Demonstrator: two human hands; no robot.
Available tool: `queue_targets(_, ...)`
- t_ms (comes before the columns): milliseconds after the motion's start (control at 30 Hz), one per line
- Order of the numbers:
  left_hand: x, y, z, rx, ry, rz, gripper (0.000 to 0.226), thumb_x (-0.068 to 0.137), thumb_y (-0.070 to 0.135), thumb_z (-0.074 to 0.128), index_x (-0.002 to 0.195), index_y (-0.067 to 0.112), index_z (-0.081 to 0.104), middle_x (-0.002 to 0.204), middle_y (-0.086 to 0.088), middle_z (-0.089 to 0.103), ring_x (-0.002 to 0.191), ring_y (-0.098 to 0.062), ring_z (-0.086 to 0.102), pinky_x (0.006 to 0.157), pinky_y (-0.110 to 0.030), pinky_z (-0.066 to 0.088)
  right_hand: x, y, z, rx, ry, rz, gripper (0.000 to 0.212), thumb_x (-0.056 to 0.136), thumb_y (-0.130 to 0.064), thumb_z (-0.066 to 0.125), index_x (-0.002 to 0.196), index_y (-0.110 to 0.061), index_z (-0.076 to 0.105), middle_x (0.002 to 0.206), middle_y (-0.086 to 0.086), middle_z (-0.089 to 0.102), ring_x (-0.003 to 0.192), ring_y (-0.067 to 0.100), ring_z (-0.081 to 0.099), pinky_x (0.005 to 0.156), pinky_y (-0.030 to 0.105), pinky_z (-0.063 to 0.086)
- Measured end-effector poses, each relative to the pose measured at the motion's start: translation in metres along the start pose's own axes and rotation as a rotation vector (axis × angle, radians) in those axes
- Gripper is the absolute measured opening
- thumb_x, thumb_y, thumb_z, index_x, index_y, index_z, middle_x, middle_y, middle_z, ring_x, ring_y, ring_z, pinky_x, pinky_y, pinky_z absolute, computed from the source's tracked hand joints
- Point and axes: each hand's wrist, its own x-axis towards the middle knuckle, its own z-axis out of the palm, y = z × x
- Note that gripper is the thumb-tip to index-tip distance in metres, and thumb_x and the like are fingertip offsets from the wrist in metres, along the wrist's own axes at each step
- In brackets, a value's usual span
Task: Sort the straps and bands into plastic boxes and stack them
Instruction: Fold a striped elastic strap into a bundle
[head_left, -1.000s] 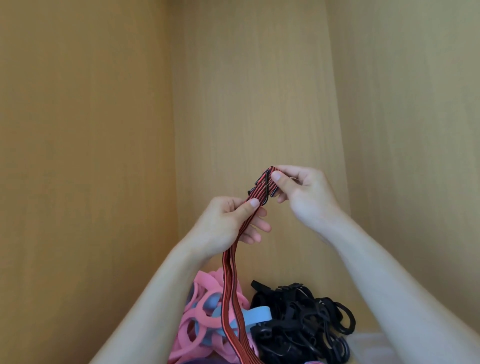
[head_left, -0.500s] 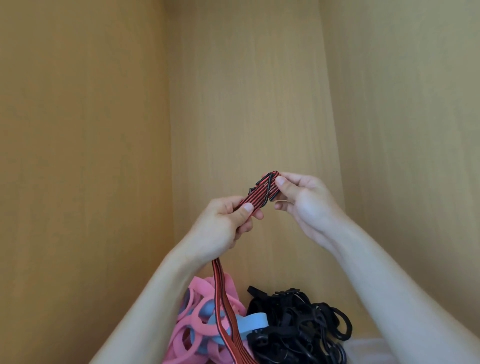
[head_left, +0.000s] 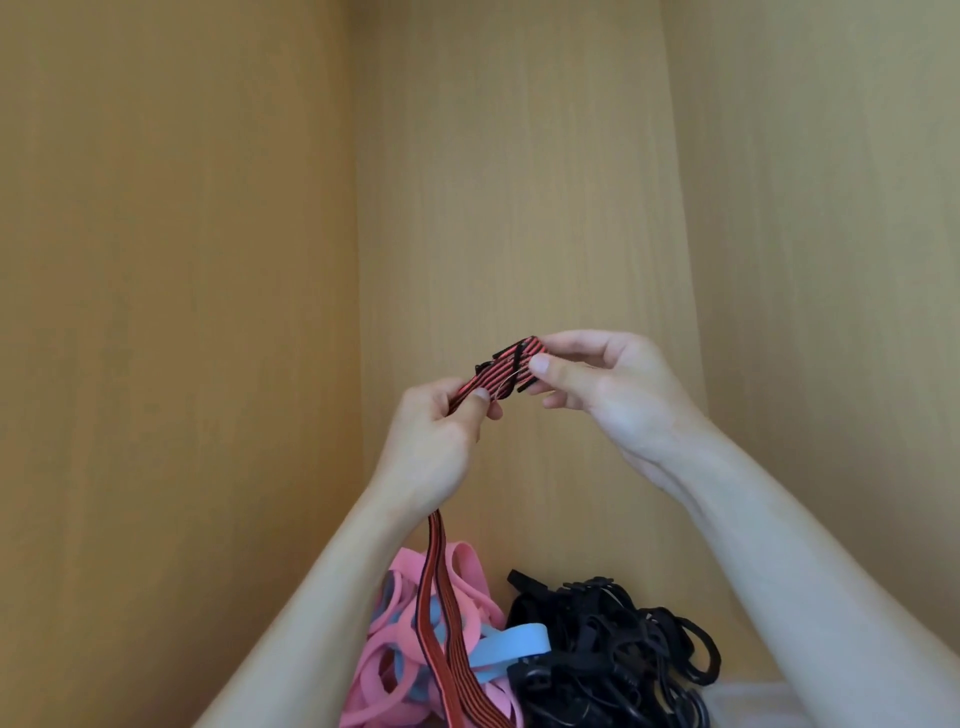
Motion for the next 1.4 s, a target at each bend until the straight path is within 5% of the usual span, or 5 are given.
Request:
queue_targets(333, -0.004, 0.012, 0.007, -0.134, -0.265, -0.017, 0.028, 0.108, 0.018, 0.044, 0.096, 0.006, 0.067, 0.057, 0.000, 0.040, 0.045, -0.010, 0.025, 0.042, -0.020, 0.021, 0.004, 0.008, -0.014, 0.244, 0.117, 0.201, 0.007, 0.096, -0.006, 0.063, 0.099, -0.006, 0.069, 0.085, 0.005, 0.074, 0.066, 0.014, 0.067, 0.061, 0.024, 0.052)
queue_targets(600, -0.003, 0.015, 0.008, -0.138, -0.182, -0.130, 0.024, 0.107, 0.019, 0.048, 0.103, 0.002, 0.065, 0.076, -0.013, 0.074, 0.063, -0.020, 0.063, 0.063, -0.030, 0.046, 0.002, 0.010, 0.006, -0.258, 0.302, -0.209, 0.027, 0.092, -0.011, 0.070, 0.086, -0.037, 0.066, 0.082, -0.008, 0.073, 0.068, 0.006, 0.070, 0.072, 0.028, 0.056)
queue_targets(967, -0.003, 0.026, -0.002, -0.243, 0.116, -0.085, 0.030, 0.102, 0.016, 0.055, 0.082, 0.005, 0.074, 0.062, 0.002, 0.070, 0.055, -0.009, 0.066, 0.053, -0.017, 0.049, -0.011, 0.003, 0.033, -0.404, 0.080, -0.586, 0.023, 0.077, -0.007, 0.079, 0.094, -0.018, 0.069, 0.098, -0.009, 0.064, 0.092, 0.014, 0.065, 0.080, 0.029, 0.053)
queue_targets(1167, 0.000, 0.024, -0.007, -0.488, 0.020, -0.157, 0.033, 0.106, 0.015, 0.046, 0.104, -0.004, 0.073, 0.099, -0.021, 0.076, 0.082, -0.022, 0.074, 0.062, -0.022, 0.056, -0.014, 0.009, 0.036, -0.536, -0.010, -0.665, 0.033, 0.073, 0.003, 0.079, 0.089, -0.015, 0.057, 0.103, -0.005, 0.056, 0.098, 0.011, 0.059, 0.084, 0.014, 0.044)
queue_targets(1400, 0.002, 0.023, -0.013, -0.768, -0.190, -0.210, 0.034, 0.107, 0.013, 0.034, 0.102, 0.003, 0.067, 0.084, -0.011, 0.074, 0.077, -0.021, 0.071, 0.063, -0.027, 0.057, -0.011, 0.014, 0.033, -0.673, -0.016, -0.705, 0.035, 0.070, 0.000, 0.079, 0.086, -0.016, 0.051, 0.103, -0.007, 0.054, 0.091, 0.021, 0.055, 0.079, 0.043, 0.050)
